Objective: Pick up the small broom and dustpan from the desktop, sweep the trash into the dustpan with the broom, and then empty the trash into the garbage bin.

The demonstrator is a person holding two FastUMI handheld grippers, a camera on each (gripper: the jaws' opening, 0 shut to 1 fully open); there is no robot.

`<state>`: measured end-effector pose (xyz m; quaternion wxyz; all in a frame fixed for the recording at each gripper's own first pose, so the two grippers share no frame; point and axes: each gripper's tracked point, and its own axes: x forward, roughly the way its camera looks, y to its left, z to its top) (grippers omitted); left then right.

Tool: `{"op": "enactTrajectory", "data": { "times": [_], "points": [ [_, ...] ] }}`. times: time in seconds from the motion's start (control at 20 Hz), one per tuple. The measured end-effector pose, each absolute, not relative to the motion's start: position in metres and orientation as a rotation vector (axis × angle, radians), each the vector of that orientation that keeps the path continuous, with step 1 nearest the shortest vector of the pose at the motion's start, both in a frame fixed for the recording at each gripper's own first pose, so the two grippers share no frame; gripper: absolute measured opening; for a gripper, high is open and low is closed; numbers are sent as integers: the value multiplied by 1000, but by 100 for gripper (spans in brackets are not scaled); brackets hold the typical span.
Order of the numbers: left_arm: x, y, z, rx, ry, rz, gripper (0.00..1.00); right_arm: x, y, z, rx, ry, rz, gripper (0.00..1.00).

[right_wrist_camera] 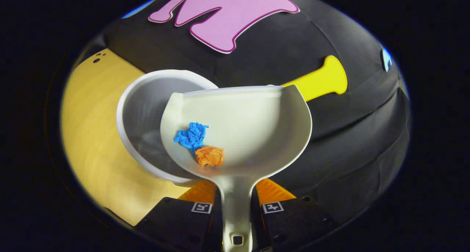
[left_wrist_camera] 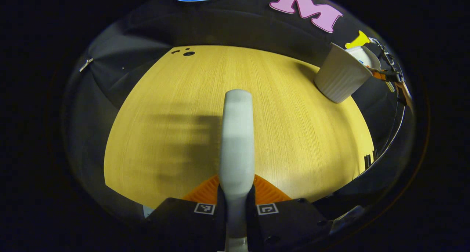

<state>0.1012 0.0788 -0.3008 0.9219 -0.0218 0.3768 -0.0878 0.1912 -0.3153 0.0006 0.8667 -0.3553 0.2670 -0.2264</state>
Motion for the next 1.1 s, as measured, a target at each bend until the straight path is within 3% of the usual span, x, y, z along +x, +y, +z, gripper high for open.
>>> {"op": "enactTrajectory", "data": {
  "times": [0.2, 0.25, 0.5, 0.55, 0.7, 1.1],
  "points": [
    [107, 85, -289, -39, 761, -171, 25, 190, -317, 9, -1009, 530, -482, 35],
    [109, 86, -288, -34, 763, -167, 27, 188, -318, 10, -1081, 515, -483, 39],
    [110, 87, -281, -66, 758, -158, 27, 154, -336, 25, -1321, 465, -473, 31],
    [110, 88, -282, -65, 759, -156, 27, 148, -341, 27, -1358, 463, -462, 35],
    [110, 86, -281, -58, 765, -159, 27, 153, -351, 31, -1481, 458, -417, 35],
    [113, 84, -276, -29, 758, -163, 27, 152, -350, 29, -1463, 489, -383, 35]
  ]
}}
